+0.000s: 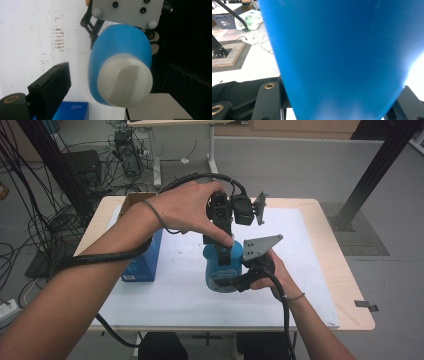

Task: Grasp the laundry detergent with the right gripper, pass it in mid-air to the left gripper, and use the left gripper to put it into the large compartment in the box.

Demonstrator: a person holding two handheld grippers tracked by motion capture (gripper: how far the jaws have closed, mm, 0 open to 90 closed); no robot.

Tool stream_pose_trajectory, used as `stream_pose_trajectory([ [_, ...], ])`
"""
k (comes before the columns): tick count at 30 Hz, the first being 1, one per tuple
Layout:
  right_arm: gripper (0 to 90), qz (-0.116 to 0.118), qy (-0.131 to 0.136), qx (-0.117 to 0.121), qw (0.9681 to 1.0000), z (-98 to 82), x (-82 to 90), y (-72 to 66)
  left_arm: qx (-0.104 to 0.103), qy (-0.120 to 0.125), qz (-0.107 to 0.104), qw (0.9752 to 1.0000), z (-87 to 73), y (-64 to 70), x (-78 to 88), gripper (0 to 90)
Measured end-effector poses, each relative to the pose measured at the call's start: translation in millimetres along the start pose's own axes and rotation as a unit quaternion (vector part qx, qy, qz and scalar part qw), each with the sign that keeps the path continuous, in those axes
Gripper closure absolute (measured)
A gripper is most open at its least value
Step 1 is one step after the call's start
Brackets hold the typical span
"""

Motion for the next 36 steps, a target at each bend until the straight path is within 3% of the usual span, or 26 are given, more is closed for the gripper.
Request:
stream_pose_trajectory([
  [36, 41.8, -0.001, -0.002, 0.001, 1.0000, 0.5, 1.9, 0.1, 0.000, 0.002, 0.006, 1.0000, -0.3, 0.8, -1.5, 7.1],
])
Point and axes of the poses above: each handheld gripper's, and its own axes: x roughly backward along the jaws, z roughly out of its top, y roughly to its right, the point moved 8 cm from there along -x, roughly forward along the jaws, and after that the axes turned 15 degrees about -z, right-handed, at the moved point
